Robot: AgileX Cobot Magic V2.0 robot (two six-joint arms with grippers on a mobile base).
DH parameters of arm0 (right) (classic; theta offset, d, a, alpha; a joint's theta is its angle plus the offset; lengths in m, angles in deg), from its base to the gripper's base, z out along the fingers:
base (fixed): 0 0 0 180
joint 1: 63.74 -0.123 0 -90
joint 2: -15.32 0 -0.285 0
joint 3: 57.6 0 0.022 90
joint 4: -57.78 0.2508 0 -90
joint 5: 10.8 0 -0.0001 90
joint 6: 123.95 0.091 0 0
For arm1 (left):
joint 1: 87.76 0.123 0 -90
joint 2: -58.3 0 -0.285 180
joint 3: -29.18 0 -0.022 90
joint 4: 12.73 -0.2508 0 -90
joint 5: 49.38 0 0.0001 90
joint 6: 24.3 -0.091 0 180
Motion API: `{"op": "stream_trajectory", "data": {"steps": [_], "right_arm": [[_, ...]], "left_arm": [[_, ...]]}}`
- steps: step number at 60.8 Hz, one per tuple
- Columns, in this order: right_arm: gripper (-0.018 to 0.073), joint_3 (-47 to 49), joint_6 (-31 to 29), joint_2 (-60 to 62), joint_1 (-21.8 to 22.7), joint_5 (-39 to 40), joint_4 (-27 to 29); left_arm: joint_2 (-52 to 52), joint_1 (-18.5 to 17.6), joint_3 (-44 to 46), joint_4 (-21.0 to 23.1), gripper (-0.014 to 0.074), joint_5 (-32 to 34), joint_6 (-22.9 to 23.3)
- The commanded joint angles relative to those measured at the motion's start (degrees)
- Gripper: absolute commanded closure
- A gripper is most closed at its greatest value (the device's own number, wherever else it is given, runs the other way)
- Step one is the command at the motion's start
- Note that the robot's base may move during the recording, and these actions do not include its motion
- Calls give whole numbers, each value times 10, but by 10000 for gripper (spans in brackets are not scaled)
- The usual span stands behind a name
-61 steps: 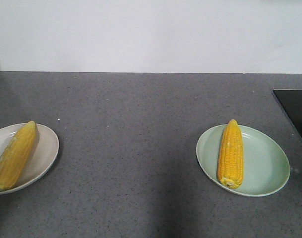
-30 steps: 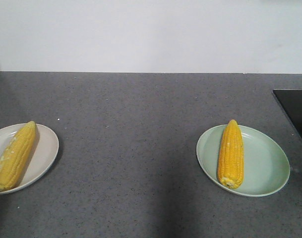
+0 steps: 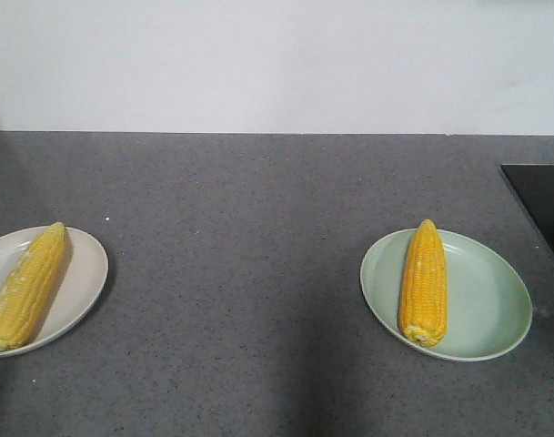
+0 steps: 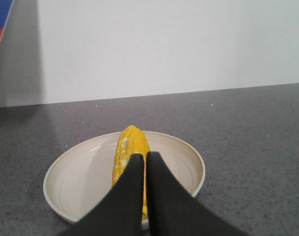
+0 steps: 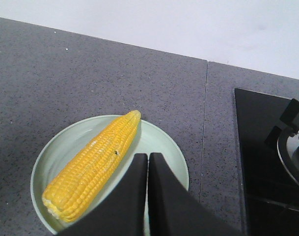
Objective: Distribute corn equally
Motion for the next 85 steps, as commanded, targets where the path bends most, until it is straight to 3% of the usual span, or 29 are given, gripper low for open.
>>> {"op": "stream_trajectory", "data": {"steps": [1, 74, 85], "right_arm": [[569, 16, -4, 0, 1, 35, 9], [569, 16, -8, 0, 1, 40, -6], [569, -35, 90, 33, 0, 111, -77]], "left_arm": [[-9, 0, -7, 0, 603, 55, 3], [-9, 0, -6, 5, 603, 54, 3], [-9, 0, -6, 5, 603, 54, 3]]}}
